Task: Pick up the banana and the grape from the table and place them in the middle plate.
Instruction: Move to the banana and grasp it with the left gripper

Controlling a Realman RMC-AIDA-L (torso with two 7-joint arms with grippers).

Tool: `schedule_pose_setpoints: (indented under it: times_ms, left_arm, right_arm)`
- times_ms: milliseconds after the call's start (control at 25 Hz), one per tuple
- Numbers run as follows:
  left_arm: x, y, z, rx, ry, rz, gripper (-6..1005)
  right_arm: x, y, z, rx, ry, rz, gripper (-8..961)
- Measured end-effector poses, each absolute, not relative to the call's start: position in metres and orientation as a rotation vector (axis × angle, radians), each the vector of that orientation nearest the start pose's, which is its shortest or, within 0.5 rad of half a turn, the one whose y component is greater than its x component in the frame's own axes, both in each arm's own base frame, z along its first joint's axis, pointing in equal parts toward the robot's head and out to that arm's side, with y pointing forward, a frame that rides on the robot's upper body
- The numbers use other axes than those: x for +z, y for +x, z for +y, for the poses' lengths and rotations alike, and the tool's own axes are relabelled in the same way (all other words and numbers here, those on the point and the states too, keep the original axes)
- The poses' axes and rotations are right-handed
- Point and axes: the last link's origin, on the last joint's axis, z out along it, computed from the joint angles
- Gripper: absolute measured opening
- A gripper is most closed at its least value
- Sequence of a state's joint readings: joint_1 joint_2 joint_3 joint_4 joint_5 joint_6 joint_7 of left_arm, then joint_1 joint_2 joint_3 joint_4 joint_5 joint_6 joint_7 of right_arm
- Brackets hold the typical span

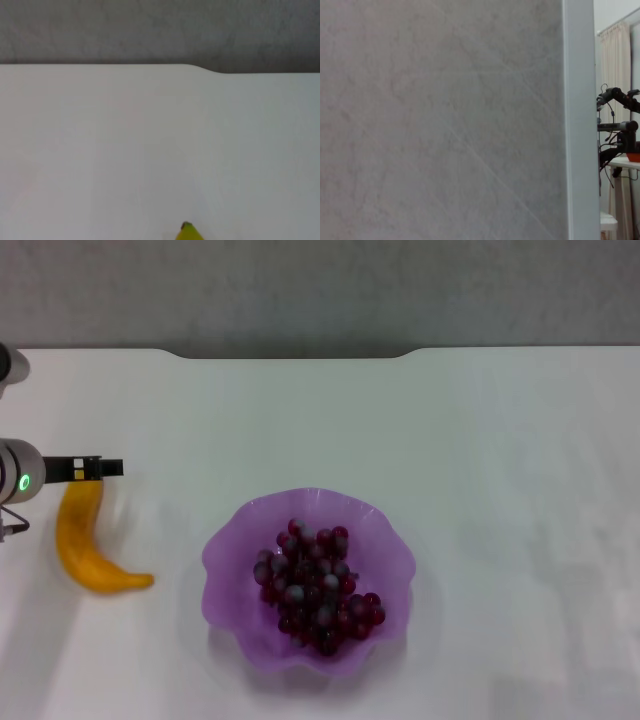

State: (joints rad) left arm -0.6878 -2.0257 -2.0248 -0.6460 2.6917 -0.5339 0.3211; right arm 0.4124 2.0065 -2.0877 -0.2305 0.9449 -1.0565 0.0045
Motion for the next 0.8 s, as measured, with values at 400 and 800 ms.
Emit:
schedule_pose_setpoints:
  times_ms: [400, 800]
  left_arm:
    - [0.029, -0.322, 0.443, -0.018, -1.69, -1.222, 891]
    - [0.012, -0.332, 0.433, 0.047, -1.711, -1.267, 891]
  right_arm:
    - [0.041, 0.361, 0.348, 0.56, -1.355, 0.569, 824]
    - [0.04, 0.362, 0.347, 0.557, -1.361, 0.57, 824]
